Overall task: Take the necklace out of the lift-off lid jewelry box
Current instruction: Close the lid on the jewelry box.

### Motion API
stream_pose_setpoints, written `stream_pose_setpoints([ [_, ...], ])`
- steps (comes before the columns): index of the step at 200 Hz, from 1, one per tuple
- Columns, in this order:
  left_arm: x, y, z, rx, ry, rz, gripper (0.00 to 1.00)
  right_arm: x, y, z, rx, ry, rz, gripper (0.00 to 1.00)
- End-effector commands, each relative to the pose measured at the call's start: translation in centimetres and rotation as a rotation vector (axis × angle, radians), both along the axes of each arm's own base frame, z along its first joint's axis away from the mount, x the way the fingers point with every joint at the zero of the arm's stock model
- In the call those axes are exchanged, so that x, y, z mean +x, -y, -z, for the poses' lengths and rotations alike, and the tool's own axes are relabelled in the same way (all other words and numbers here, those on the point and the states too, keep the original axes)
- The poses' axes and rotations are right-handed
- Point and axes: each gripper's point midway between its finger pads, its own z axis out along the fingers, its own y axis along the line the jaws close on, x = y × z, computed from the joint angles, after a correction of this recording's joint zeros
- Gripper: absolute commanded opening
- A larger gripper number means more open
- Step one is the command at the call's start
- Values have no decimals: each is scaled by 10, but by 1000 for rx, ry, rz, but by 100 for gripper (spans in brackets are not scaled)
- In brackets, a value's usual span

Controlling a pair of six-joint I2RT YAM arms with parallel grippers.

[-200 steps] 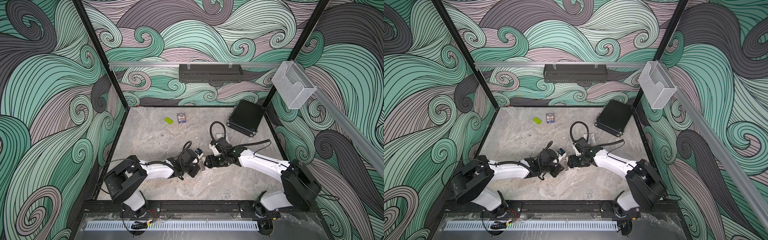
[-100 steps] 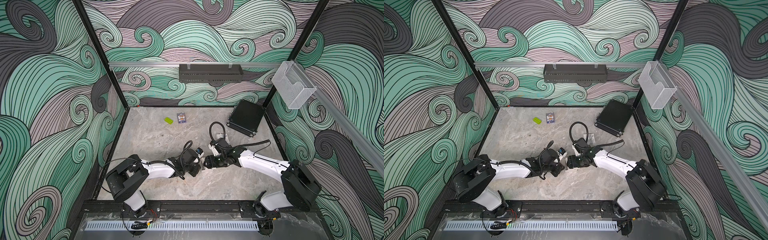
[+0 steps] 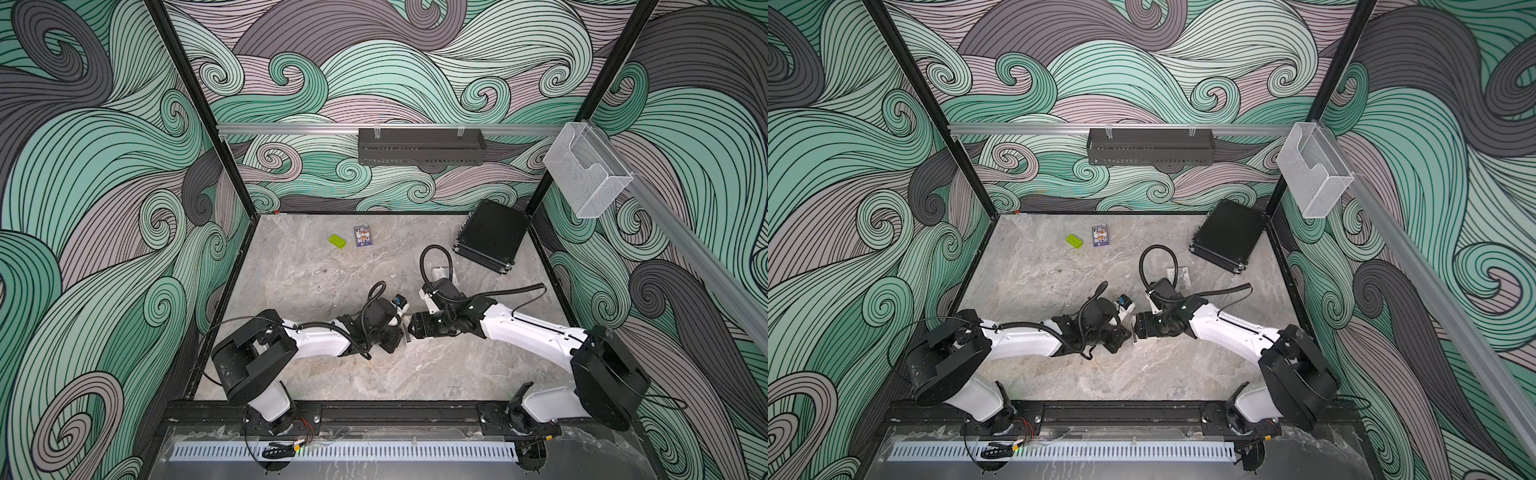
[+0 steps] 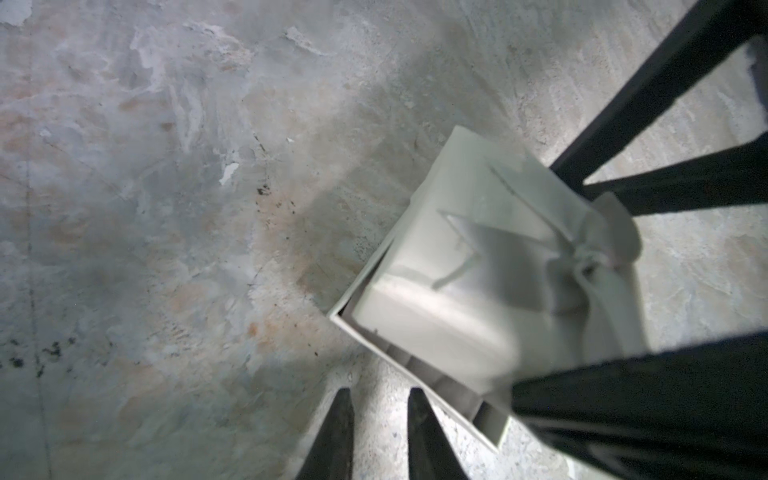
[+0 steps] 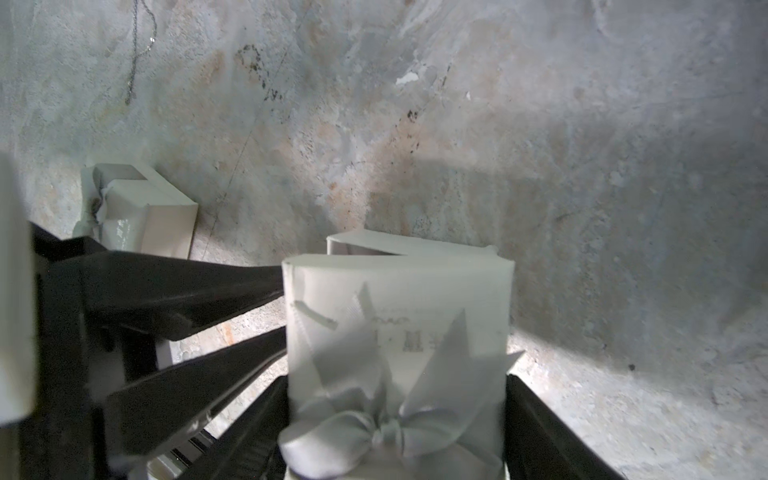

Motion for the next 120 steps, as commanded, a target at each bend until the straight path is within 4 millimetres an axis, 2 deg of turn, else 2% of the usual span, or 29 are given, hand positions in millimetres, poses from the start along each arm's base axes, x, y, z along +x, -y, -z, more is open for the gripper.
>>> stream_pose_setpoints([
  [1,5,8,-5,-20,14,-14,24,0,3,1,-6,10,23,78],
  [55,4,9,-5,-29,10,-14,24,-2,2,8,-11,-10,21,78],
  [120,1,13,-3,-46,-1,-13,23,0,-11,11,13,0,17,80],
])
